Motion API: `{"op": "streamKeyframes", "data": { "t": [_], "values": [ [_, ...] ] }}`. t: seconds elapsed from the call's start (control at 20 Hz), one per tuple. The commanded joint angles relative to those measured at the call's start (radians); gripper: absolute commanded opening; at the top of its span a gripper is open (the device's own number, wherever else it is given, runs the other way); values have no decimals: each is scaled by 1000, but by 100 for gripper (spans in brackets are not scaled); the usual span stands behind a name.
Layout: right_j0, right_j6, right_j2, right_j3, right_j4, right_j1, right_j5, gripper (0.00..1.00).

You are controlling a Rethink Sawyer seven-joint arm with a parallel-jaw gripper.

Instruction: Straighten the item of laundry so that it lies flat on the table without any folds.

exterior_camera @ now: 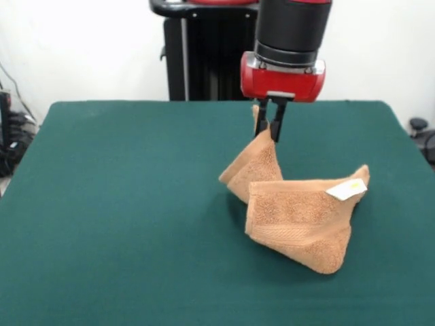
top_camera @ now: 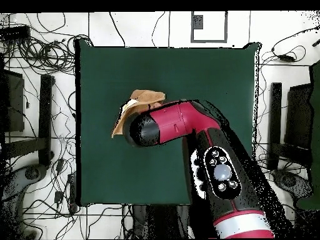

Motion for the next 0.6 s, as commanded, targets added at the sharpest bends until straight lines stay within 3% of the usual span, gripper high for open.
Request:
{"op": "streamKeyframes", "data": {
  "t": [0.05, 0.3, 0.6],
  "values": [
    [11, -32, -3, 170, -101, 10, -166, 0],
    [-15, -57, 4, 258, -152, -34, -259, 0],
    [-152, -157, 114, 429, -132, -122, -314, 0]
  ]
}}
